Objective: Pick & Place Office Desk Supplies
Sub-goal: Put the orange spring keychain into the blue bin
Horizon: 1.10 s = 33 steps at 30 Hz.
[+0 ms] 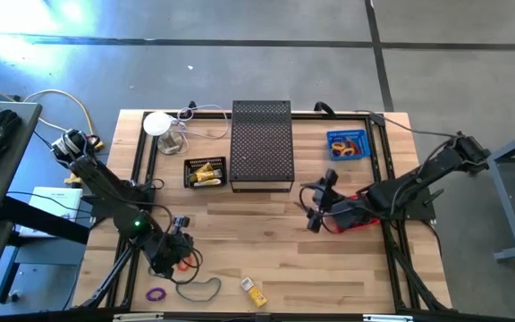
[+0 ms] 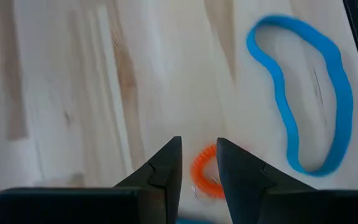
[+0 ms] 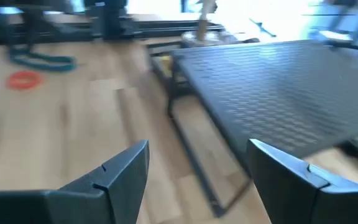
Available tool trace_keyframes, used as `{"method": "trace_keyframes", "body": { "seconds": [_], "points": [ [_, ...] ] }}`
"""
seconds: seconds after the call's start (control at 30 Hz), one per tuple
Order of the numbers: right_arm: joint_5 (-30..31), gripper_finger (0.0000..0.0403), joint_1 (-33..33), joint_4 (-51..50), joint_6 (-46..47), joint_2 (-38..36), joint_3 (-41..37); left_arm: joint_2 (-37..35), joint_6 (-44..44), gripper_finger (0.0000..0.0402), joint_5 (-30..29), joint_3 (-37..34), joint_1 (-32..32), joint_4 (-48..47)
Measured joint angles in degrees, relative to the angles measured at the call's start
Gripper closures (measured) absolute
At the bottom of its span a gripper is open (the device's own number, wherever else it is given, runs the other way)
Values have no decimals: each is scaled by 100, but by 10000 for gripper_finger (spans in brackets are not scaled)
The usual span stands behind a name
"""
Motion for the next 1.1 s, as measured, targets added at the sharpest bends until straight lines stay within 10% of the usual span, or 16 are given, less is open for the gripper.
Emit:
{"method": "trace_keyframes", "body": {
  "seconds": [0.37,1.1],
  "points": [
    [-1899,145,48,173,354,146,0,177,-96,308,92,-134,-74,-203],
    [-2046,145,180,1558,358,1227,5,1127,-402,308,505,-136,-119,32]
  ]
}}
